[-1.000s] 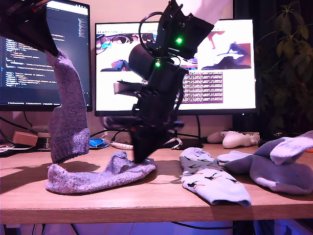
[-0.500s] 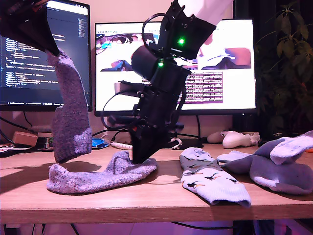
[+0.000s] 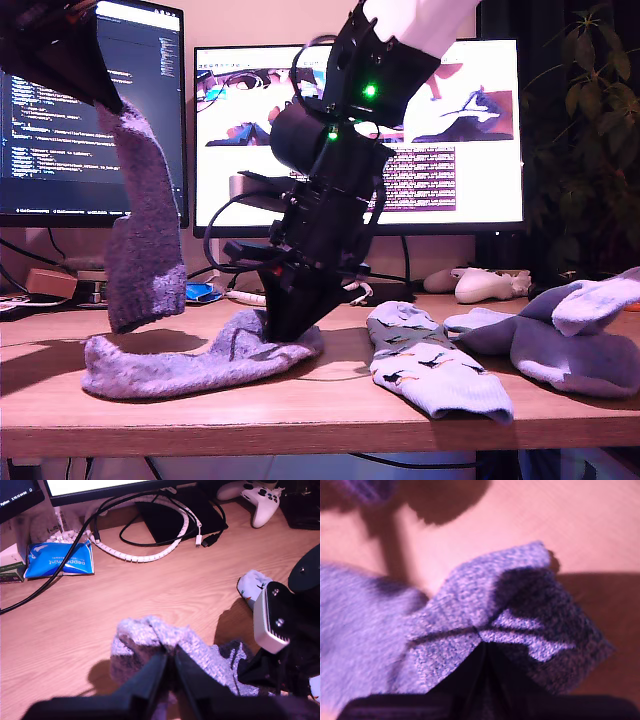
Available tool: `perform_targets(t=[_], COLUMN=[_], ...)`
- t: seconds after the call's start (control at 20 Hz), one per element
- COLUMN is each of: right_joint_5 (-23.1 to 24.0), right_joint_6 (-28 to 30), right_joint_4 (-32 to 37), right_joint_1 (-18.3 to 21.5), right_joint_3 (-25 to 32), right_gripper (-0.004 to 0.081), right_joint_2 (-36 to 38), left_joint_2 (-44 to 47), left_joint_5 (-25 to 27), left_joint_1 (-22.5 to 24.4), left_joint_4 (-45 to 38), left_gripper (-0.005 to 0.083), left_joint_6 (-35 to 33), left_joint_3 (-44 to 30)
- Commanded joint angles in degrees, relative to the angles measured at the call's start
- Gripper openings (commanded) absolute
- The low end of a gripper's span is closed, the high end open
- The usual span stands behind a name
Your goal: Pair up the socks based on colour and pattern, by placing them on top of one another
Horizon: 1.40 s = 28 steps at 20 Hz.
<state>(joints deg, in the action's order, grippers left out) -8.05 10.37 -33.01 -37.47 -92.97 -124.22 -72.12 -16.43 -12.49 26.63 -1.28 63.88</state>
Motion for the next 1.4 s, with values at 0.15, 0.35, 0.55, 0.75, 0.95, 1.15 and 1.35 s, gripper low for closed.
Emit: perform_targets(t=[0.15, 0.35, 0.55, 0.75, 0.95, 1.15, 1.35], right_joint_5=[4.2, 4.2, 4.2, 4.3, 7.8, 10.0, 11.7], right_joint_6=[1.5, -0.2, -2.0, -4.9, -8.7, -12.0, -13.6], right_joint_4=[3.8, 3.3, -1.0, -2.8, -0.9, 9.6, 16.1], right_joint_1=[0.5, 0.5, 0.5, 0.5, 0.5, 0.5, 0.5], right_joint_3=[0.6, 0.6, 0.6, 0.6, 3.8, 18.8, 33.9], right_gripper=[-0.0013, -0.0013, -0.0013, -0.0013, -0.0013, -0.0013, -0.0013], right_joint_2=[-3.8, -1.0, 7.5, 15.4, 20.1, 28.5, 39.8], left_joint_2=[0.6, 0.6, 0.6, 0.6, 0.6, 0.5, 0.4], left_joint_5=[-2.7, -3.5, -4.3, -4.3, -4.3, -4.3, -4.3], left_joint_1=[0.1, 0.1, -0.1, -1.2, -2.1, -3.0, -4.4], left_joint_4=[-0.5, -0.9, -2.5, -3.1, -4.6, -4.9, -8.3], left_gripper=[-0.0020, -0.0020, -0.0020, -0.0020, -0.0020, -0.0020, -0.0020], left_joint_6=[-0.2, -0.2, -0.2, -0.1, 0.0, -0.1, 0.0], left_joint_3=[0.1, 0.2, 0.2, 0.2, 0.2, 0.2, 0.2])
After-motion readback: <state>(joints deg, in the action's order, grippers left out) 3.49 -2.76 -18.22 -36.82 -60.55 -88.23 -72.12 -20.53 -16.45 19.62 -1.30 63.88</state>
